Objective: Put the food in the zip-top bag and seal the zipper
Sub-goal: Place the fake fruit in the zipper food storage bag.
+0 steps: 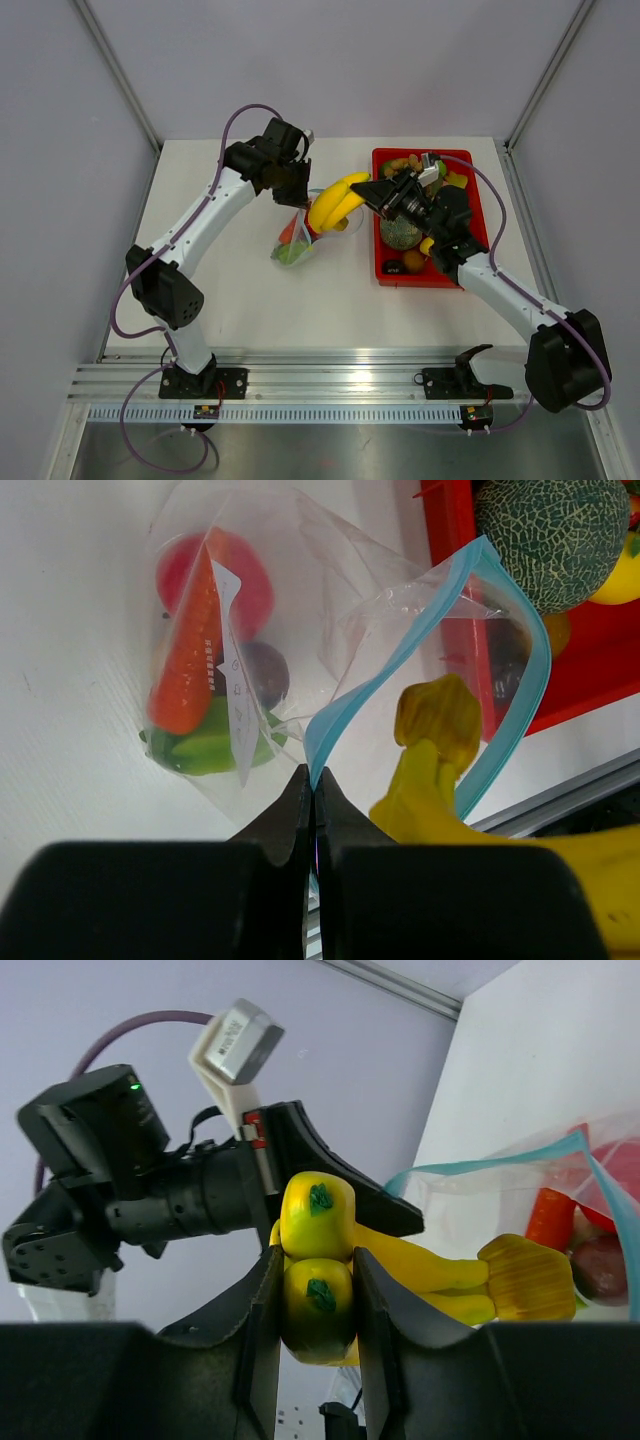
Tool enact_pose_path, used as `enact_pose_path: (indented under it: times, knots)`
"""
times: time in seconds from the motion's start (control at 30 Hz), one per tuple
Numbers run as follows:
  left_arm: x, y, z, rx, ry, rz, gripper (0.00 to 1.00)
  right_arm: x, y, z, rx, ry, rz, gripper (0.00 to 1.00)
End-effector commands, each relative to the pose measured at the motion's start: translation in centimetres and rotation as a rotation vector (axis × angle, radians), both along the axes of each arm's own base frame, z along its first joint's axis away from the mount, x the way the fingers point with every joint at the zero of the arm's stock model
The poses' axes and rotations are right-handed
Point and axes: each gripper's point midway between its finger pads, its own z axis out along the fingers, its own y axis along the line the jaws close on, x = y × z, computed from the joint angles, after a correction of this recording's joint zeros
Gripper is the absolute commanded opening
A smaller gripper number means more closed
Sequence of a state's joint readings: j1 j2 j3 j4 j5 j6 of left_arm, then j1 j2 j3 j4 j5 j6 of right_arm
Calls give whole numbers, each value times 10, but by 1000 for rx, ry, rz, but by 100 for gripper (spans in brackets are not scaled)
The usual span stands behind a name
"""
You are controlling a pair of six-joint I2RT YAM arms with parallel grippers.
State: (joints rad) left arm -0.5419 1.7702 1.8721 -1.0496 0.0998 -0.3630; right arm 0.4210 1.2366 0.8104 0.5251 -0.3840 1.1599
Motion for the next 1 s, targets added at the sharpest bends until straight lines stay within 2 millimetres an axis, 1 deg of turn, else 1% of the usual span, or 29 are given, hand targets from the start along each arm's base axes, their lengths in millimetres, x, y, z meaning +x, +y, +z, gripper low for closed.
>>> enact_pose_path:
  times: [0.0,0.03,0.1,0.13,0.2,0.23,0.27,0.3,0.33,0.37,0.43,0.47,0.5,0.53,0.57,0.6,0.63,0.67,0.7,0.73,0.77,0.8,0.83,0.87,0.9,0.93,0.97]
  knots:
    - [8,-13,23,-73,-56,-21,0,2,5,-6,-44,-32,3,0]
    - [7,-13,23,-75,-53,-23,0,3,7,-8,-53,-29,4,0]
    - [7,-14,25,-87,-52,-27,0,5,11,-21,-101,-11,-3,0]
    - [6,-15,25,-89,-51,-30,0,7,14,-22,-120,-12,-8,0]
    - [5,-17,28,-101,-51,-38,0,13,16,-32,-184,-6,-35,0]
    - [5,-18,29,-107,-50,-40,0,12,24,-29,-198,-16,-27,0]
    - [4,-20,30,-116,-47,-48,0,16,27,-36,-232,-19,-29,0]
    - [2,-21,32,-126,-46,-55,0,20,30,-36,-257,-11,-41,0]
    - [2,-22,33,-134,-47,-62,0,18,37,-38,-280,-13,-32,0]
    - [1,-24,34,-146,-40,-67,0,21,42,-48,-325,-12,-30,0]
    - [1,-25,36,-154,-40,-67,0,24,48,-52,-378,-3,-33,0]
    - [0,-26,37,-163,-40,-70,0,23,57,-62,-422,-3,-12,0]
    - [0,-26,37,-164,-38,-71,0,20,58,-73,-469,29,8,4]
    - [1,-25,37,-166,-38,-68,0,23,62,-70,-490,24,16,26]
    - [1,-25,38,-167,-39,-68,0,21,64,-71,-523,13,29,34]
    - [1,-24,39,-169,-38,-68,0,17,60,-82,-573,49,36,39]
    - [2,-24,39,-172,-38,-67,0,17,59,-74,-584,37,28,44]
    - [2,-24,39,-176,-38,-67,0,17,54,-73,-607,32,20,44]
    - [3,-23,39,-178,-38,-65,0,16,48,-76,-640,49,3,48]
    - [3,-23,40,-182,-40,-65,0,15,43,-67,-659,25,-7,54]
    - [4,-23,39,-180,-38,-63,0,14,39,-66,-679,26,-18,60]
    - [5,-22,39,-180,-40,-63,0,12,32,-63,-711,36,-29,64]
    - [6,-21,39,-178,-39,-58,0,9,27,-57,-723,24,-36,69]
    - [6,-20,39,-179,-39,-58,0,7,23,-54,-737,12,-40,77]
    - [6,-20,39,-181,-40,-57,0,5,17,-53,-758,16,-59,78]
    - [8,-19,38,-180,-39,-53,0,1,12,-47,-764,3,-64,78]
    - [7,-19,38,-180,-37,-54,0,2,5,-49,-783,12,-95,76]
